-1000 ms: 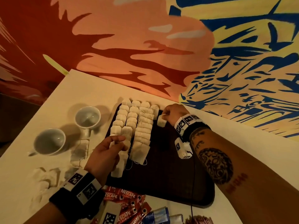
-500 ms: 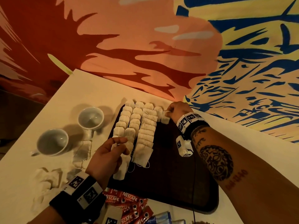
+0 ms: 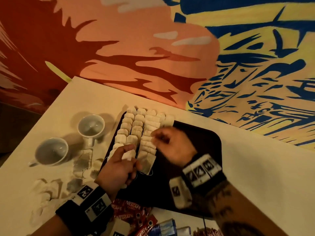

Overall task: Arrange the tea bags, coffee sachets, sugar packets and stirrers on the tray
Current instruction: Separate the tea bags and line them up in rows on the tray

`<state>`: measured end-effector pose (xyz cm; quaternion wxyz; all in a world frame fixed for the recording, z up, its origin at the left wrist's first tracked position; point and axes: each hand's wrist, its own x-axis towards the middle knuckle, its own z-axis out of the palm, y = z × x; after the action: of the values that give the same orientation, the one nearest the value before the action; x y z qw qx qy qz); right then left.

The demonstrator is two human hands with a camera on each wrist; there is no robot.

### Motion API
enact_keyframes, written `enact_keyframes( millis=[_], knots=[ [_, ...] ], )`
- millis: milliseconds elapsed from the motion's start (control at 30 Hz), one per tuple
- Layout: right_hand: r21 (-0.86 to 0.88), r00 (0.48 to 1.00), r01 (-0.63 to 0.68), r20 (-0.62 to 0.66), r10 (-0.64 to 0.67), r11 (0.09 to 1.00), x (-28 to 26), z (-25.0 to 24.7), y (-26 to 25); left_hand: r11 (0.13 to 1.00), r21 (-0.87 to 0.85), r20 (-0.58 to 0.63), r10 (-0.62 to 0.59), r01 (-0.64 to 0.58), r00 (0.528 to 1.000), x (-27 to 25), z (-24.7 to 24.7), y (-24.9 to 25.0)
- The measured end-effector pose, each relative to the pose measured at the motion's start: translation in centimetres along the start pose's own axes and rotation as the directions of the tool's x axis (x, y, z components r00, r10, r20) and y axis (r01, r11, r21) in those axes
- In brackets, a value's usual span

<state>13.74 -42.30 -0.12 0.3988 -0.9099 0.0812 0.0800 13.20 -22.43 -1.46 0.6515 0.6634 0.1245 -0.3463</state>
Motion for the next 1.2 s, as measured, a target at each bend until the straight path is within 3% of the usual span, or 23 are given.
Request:
enact_keyframes(
  millis=[67,133,400,567,667,833,1000,1200],
  knots=[
    [0.12,0.989,0.094,0.103,-0.107,0.988,-3.5,2.2,-1.2,0.997,0.078,0.03,0.001,-0.004,1.0,-0.2,0.8,-0.1],
    [0.157,0.985,0.119,0.108,-0.137,0.98,-5.7,3.7,-1.5,0.994,0.111,0.053,0.017,-0.023,0.998,-0.5,1.3,-0.1],
    [0.297,0.987,-0.01,-0.15,0.056,0.955,-8.3,2.3,-1.2,0.966,0.218,0.103,0.117,-0.137,0.988,-2.3,2.2,-0.3],
    [0.351,0.975,-0.035,-0.192,0.108,0.936,-7.9,1.1,-1.5,0.952,0.236,0.098,0.177,-0.196,0.979,-2.7,2.1,0.3],
    [0.385,0.983,-0.004,-0.168,0.075,0.923,-7.9,1.3,-2.3,0.947,0.233,0.127,0.197,-0.222,0.972,-2.5,1.8,0.2],
    [0.203,0.976,-0.1,-0.168,0.136,0.974,-5.6,0.9,-0.6,0.972,0.185,0.09,0.128,-0.143,0.988,-2.4,0.3,-0.2],
    [-0.186,0.964,-0.261,-0.11,0.244,0.947,0.2,-1.7,3.2,0.996,0.09,0.012,0.021,-0.022,1.0,-2.3,-2.5,-0.7],
    [-0.383,0.961,-0.24,0.039,0.275,0.892,6.4,-1.2,5.3,1.0,-0.005,-0.076,-0.026,0.026,0.997,-2.0,-5.1,-1.7]
  ],
)
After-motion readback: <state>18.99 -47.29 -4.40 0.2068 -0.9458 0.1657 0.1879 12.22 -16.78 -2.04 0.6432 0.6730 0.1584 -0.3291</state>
